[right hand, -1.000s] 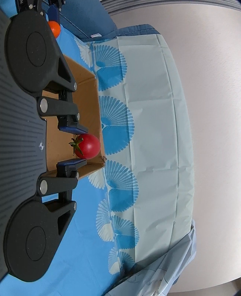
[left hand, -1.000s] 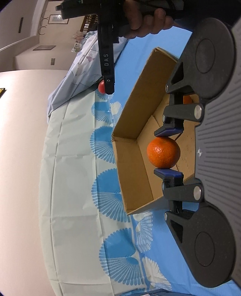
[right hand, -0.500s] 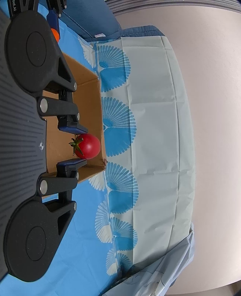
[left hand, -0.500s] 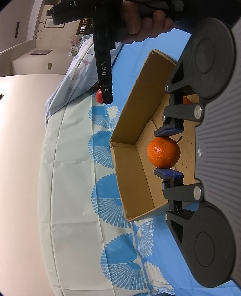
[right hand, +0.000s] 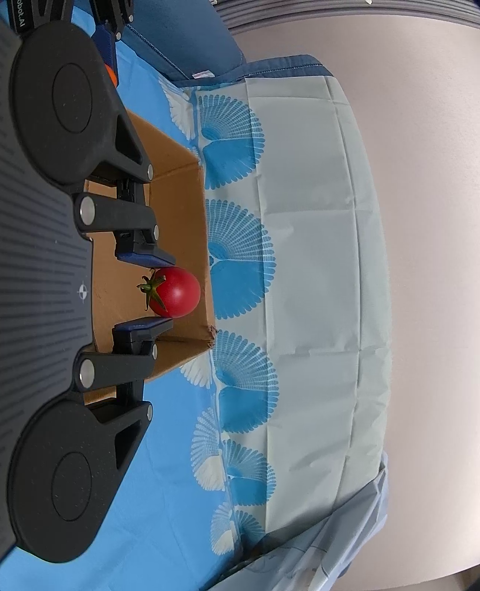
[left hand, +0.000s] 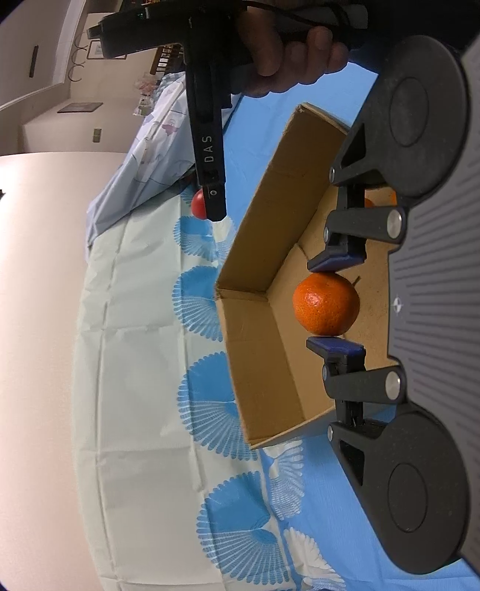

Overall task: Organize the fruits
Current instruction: 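Open the right tool over the box while the left tool releases its orange, then move both open tools back to the fruit pile, then grasp a red cherry tomato with the left tool while the right tool grasps a dark plum, then lift and carry the tomato and dark plum in both tools over the box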

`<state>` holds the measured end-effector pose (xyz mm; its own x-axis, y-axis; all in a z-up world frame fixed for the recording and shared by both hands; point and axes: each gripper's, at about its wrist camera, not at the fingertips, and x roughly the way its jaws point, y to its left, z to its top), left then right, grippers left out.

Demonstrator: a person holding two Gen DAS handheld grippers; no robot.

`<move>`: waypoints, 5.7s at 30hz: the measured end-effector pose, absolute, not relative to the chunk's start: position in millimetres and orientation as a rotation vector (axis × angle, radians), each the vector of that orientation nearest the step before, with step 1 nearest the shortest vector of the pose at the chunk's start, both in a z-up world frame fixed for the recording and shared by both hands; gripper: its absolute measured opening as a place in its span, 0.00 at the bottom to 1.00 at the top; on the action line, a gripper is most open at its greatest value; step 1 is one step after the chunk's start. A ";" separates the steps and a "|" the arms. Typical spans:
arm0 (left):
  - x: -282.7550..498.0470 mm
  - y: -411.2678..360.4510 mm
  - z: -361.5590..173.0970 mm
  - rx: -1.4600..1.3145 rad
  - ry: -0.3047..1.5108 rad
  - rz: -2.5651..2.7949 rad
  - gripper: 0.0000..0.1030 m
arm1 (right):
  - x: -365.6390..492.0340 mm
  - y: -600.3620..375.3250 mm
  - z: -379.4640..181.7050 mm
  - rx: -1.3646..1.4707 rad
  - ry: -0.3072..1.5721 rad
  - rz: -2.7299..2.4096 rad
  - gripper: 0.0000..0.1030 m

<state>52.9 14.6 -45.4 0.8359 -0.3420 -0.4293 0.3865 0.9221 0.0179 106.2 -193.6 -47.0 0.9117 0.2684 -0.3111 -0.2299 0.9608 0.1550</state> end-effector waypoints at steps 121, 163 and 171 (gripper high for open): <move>110.2 205.5 -106.7 -0.038 1.180 0.031 0.32 | 45.0 109.2 -154.0 -0.486 0.674 0.815 0.23; 97.3 197.3 -76.9 -0.018 0.993 0.051 0.32 | 35.1 79.1 -117.5 -0.339 0.580 0.789 0.24; 66.4 177.4 -30.1 -0.053 0.717 0.033 0.32 | 14.9 24.7 -68.0 -0.164 0.390 0.736 0.24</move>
<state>66.4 177.4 -30.1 0.7533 0.0118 -0.6575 -0.0482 0.9981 -0.0373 14.9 24.7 -68.0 0.6735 0.6203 -0.4021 -0.6807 0.7325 -0.0100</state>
